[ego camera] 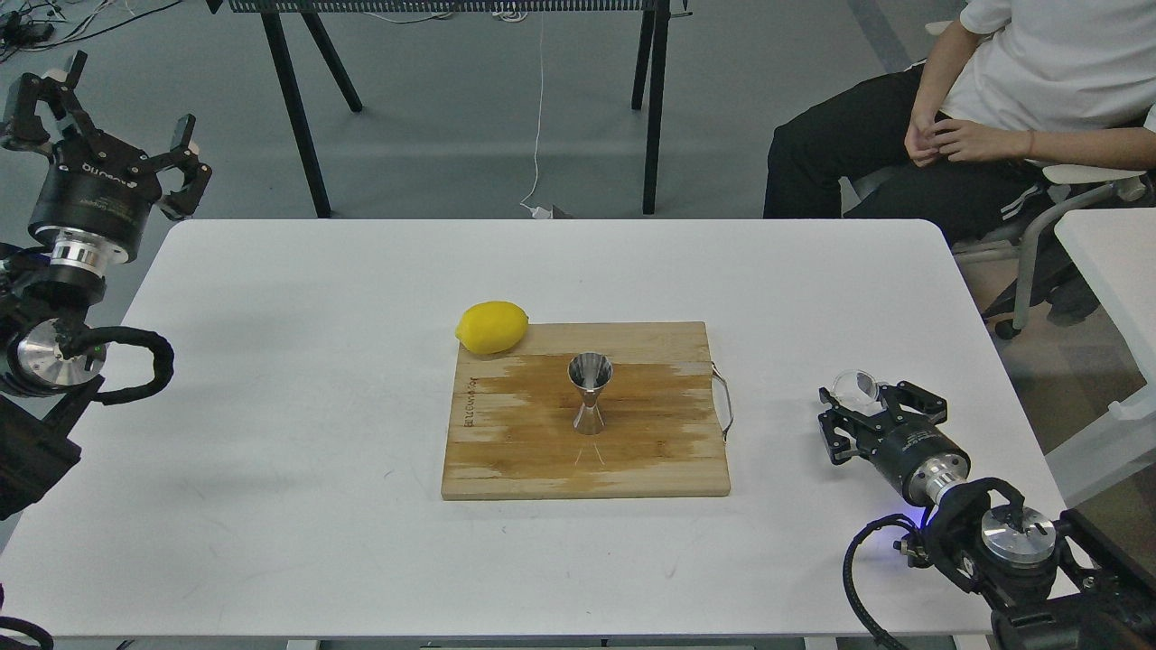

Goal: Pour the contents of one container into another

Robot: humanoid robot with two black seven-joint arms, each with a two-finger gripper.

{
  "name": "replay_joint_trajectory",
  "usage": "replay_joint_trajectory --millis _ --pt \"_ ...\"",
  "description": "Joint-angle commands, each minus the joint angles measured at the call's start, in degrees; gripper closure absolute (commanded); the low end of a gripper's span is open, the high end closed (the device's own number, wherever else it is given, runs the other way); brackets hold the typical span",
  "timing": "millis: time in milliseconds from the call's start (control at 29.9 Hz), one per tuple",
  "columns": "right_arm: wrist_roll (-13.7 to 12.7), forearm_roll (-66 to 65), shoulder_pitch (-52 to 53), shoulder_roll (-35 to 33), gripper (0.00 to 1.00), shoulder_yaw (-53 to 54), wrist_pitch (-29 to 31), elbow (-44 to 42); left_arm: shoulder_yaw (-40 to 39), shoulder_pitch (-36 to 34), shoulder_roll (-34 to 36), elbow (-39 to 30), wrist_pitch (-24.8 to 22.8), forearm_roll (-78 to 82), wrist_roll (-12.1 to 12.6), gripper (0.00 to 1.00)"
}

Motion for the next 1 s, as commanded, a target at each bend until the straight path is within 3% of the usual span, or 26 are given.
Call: replay_joint_trajectory --millis 0,100,234,267,368,802,869,936,970 --pt "-0.1 0.0 -0.1 0.0 0.37 -0.1 0.2 0.0 0.0 0.0 0.0 0.0 0.0 0.0 0.0 0.0" --pt "-0.1 0.0 -0.1 0.1 0.61 -0.2 0.4 0.0 0.0 0.0 0.0 0.0 0.0 0.0 0.0 0.0" --pt "-0.1 0.0 -0.1 0.2 0.65 -0.1 0.2 -0.1 0.0 0.0 0.0 0.0 0.0 0.0 0.0 0.0" --pt "-0.1 0.0 0.0 0.2 0.62 -0.1 0.2 -0.1 0.1 0.0 0.0 0.0 0.0 0.0 0.0 0.0" --pt "-0.1 0.0 0.0 0.2 0.35 -0.1 0.1 -0.3 0.1 0.0 0.0 0.0 0.0 0.0 0.0 0.0" --pt "0.0 0.0 0.2 0.3 0.28 0.1 0.2 -1.9 0.1 -0.1 0.0 0.0 0.0 0.0 0.0 0.0" --pt "-0.1 0.1 0.3 0.3 0.22 0.4 0.4 -1.7 0.1 -0.1 0.0 0.0 0.0 0.0 0.0 0.0" --pt "-0.1 0.1 0.3 0.2 0.0 0.4 1.2 -1.4 0.1 -0.1 0.0 0.0 0.0 0.0 0.0 0.0" --pt "-0.1 0.1 0.3 0.2 0.0 0.4 2.2 -1.4 0.1 -0.1 0.0 0.0 0.0 0.0 0.0 0.0"
